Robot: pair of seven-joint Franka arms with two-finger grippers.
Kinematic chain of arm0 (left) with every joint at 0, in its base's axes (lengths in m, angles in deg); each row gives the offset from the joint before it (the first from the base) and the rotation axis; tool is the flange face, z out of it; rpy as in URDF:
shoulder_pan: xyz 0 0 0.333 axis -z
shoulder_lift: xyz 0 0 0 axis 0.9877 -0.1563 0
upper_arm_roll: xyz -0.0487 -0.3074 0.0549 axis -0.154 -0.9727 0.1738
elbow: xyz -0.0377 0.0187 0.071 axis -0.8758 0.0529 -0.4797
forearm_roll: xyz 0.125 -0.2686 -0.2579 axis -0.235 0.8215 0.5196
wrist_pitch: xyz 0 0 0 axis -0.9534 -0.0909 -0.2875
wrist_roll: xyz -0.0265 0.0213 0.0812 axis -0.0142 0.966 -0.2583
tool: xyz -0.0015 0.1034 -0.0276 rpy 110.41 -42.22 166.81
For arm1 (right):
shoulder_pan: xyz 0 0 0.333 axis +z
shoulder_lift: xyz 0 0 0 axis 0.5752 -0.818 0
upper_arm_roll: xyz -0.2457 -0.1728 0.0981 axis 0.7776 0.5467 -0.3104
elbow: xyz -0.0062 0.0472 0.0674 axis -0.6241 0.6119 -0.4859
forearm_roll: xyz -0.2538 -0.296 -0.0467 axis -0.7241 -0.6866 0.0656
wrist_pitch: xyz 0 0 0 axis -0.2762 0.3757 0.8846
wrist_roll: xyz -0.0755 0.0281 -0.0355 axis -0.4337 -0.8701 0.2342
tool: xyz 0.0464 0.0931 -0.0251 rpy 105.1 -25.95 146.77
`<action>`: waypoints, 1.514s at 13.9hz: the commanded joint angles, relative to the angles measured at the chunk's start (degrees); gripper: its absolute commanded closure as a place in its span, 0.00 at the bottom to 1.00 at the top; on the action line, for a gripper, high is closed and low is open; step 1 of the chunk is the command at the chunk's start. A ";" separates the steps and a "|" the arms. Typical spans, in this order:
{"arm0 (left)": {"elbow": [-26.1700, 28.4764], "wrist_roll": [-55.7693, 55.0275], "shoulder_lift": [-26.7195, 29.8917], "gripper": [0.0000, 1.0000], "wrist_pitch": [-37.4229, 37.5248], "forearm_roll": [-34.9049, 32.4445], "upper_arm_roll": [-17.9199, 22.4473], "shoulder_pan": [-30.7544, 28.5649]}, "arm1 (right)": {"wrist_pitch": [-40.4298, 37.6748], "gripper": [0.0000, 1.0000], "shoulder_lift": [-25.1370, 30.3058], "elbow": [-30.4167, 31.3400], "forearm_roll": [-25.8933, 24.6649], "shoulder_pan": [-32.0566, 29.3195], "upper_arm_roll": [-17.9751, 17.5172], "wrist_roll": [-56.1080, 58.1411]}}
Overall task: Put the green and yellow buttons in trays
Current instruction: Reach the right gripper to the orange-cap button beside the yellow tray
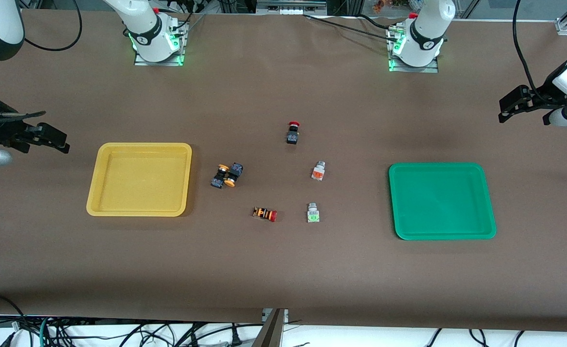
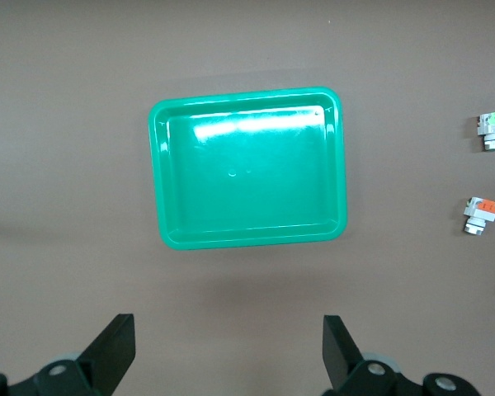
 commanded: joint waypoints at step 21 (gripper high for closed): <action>-2.05 1.50 -1.00 0.00 1.20 0.36 -0.37 -0.45 | 22.44 0.01 -29.66 -2.91 -1.46 22.80 -0.87 -44.37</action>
